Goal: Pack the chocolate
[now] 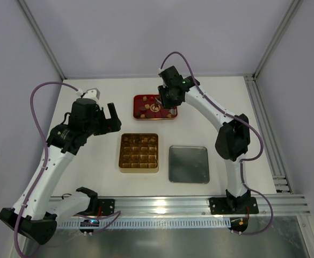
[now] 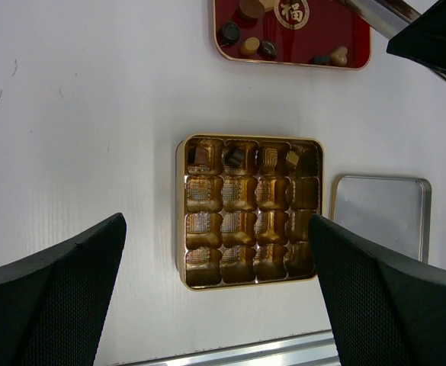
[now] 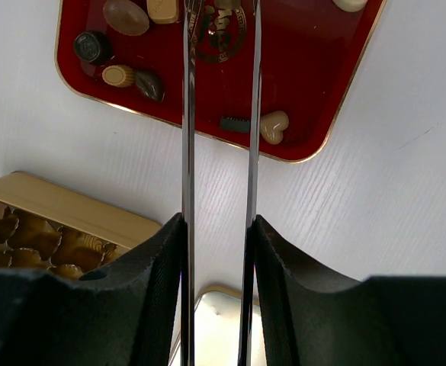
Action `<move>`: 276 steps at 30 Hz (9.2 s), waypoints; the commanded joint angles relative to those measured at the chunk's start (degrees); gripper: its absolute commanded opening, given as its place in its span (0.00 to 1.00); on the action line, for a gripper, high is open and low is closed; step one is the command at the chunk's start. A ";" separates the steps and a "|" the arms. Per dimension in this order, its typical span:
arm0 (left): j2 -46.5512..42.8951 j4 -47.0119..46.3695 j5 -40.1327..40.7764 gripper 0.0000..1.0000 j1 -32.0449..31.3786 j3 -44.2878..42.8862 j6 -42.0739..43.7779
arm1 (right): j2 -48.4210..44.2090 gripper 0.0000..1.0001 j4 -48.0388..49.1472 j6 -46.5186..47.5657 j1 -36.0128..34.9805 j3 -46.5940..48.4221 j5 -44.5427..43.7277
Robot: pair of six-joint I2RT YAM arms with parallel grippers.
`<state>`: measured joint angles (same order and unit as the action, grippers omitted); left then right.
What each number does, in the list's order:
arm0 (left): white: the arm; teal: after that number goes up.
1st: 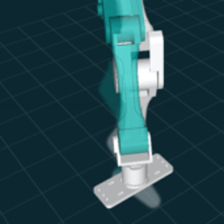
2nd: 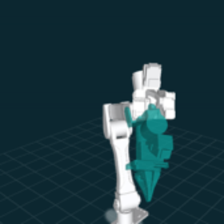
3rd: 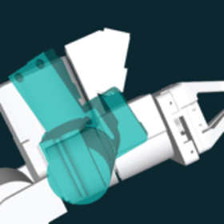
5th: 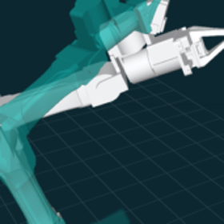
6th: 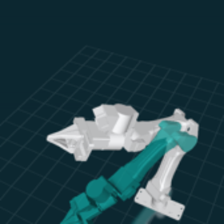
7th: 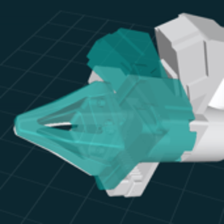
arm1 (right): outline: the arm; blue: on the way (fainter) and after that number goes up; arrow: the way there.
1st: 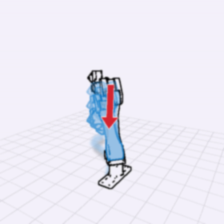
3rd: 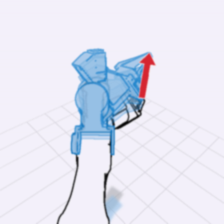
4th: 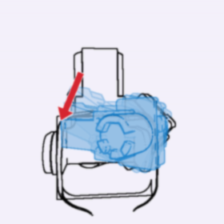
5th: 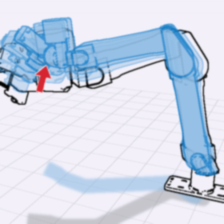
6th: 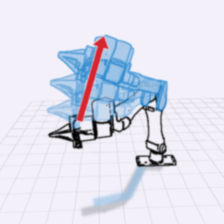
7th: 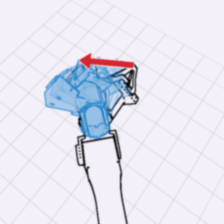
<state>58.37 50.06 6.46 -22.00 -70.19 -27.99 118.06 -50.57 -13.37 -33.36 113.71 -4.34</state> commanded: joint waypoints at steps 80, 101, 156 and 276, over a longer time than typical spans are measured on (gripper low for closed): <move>-1.06 0.21 2.15 1.00 -0.15 -1.35 -0.05 | -24.55 0.28 7.67 -6.23 -28.42 -26.70 3.55; -0.98 -0.14 2.16 1.00 -0.06 -0.82 0.21 | -23.23 0.40 7.76 -5.71 -29.13 -27.05 3.64; 0.17 0.91 1.45 1.00 -0.06 -3.46 1.36 | 8.94 0.43 1.26 -1.58 4.98 6.70 -1.20; -1.33 -0.41 1.98 1.00 -0.06 -1.09 0.21 | -29.47 0.32 7.06 -7.90 -25.96 -34.25 2.05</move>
<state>57.63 50.85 7.94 -22.00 -71.42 -28.03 88.90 -45.28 -20.73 -58.46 79.70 -1.54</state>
